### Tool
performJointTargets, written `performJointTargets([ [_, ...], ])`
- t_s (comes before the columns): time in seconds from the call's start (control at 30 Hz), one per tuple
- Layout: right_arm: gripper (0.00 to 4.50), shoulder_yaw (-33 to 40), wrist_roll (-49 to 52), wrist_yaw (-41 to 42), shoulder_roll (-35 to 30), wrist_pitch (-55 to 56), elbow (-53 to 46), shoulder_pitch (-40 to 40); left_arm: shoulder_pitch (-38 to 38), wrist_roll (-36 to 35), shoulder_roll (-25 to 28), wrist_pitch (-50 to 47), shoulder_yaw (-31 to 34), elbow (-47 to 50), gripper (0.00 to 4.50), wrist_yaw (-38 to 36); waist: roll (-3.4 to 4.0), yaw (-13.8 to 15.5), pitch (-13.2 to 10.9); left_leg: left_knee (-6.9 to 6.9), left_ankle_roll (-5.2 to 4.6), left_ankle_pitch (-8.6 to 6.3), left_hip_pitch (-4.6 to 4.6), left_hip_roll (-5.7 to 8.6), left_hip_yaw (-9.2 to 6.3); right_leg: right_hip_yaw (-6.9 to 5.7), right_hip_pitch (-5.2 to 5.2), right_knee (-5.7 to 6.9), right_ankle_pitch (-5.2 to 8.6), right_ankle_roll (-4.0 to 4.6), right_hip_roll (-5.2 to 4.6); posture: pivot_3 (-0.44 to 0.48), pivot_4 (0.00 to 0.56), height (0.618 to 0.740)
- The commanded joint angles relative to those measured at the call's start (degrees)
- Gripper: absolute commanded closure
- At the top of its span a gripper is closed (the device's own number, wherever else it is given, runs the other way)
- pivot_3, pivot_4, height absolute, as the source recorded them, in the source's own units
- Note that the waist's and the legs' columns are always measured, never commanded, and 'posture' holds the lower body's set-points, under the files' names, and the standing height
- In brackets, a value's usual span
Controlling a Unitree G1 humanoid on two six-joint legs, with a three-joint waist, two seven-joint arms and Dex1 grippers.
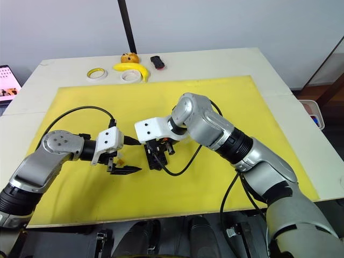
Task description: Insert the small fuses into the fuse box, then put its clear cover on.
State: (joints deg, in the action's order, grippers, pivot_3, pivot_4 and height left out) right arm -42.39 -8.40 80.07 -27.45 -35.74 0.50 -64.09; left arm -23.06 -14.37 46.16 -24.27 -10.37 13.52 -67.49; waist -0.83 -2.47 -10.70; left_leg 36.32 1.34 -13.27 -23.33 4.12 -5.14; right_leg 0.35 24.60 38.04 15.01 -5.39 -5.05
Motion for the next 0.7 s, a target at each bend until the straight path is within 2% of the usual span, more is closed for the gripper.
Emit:
performJointTargets([
  [0.03,3.64,0.9,-0.5,-0.1,0.5,0.3,0.4,-0.9,-1.1,-0.2,0.2,0.7,0.7,0.1,0.00,-0.1,0.00,0.0,0.0,0.00,0.00,0.00,0.00,0.00,0.00,0.00,0.00,0.00,0.00,0.00,0.00,0.000,0.150,0.740],
  [0.57,3.64,3.2,2.0,3.7,-0.5,-2.7,-0.2,-3.5,-2.3,0.0,-0.1,1.2,0.5,-1.4,0.00,-0.2,0.00,0.0,0.0,0.00,0.00,0.00,-0.01,0.00,0.00,0.00,0.00,0.00,0.00,0.00,0.00,0.000,0.150,0.740],
  [0.7,3.64,6.7,4.6,4.5,-1.5,-3.6,-1.0,-4.4,-2.9,0.0,0.1,1.5,0.8,-2.4,0.00,-0.3,0.00,0.0,0.0,-0.01,0.00,0.00,-0.01,0.00,0.00,0.00,0.03,0.01,0.00,0.00,0.00,0.000,0.150,0.740],
])
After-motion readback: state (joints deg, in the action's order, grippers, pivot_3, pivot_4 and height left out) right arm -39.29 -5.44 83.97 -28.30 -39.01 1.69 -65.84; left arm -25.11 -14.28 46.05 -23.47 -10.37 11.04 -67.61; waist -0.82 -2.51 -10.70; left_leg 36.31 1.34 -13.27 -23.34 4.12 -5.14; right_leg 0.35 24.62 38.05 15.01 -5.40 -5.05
